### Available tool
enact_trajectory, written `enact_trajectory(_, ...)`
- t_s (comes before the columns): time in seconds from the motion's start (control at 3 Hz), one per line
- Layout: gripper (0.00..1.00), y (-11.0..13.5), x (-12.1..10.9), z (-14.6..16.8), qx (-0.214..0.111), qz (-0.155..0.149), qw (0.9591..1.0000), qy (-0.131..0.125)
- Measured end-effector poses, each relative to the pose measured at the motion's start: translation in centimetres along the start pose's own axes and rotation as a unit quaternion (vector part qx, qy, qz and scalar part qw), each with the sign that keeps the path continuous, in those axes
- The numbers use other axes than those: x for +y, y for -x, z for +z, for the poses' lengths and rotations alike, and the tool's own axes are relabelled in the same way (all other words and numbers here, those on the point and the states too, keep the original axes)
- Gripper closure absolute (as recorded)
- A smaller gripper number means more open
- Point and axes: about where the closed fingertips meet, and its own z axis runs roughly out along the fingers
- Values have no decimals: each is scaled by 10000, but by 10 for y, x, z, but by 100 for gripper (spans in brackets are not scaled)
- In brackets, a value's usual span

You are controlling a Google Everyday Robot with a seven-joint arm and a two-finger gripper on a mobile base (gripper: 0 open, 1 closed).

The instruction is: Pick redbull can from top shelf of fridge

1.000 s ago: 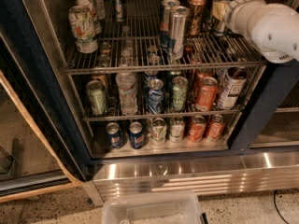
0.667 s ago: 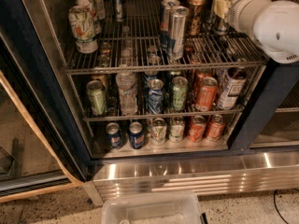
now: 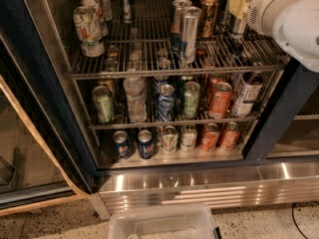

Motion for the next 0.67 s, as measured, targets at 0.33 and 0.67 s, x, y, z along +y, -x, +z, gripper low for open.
enact_trajectory(0.33, 100, 0, 1, -3, 5, 8, 10000, -8)
enact_trajectory(0.67, 100, -1, 8, -19, 65, 98, 9999, 74)
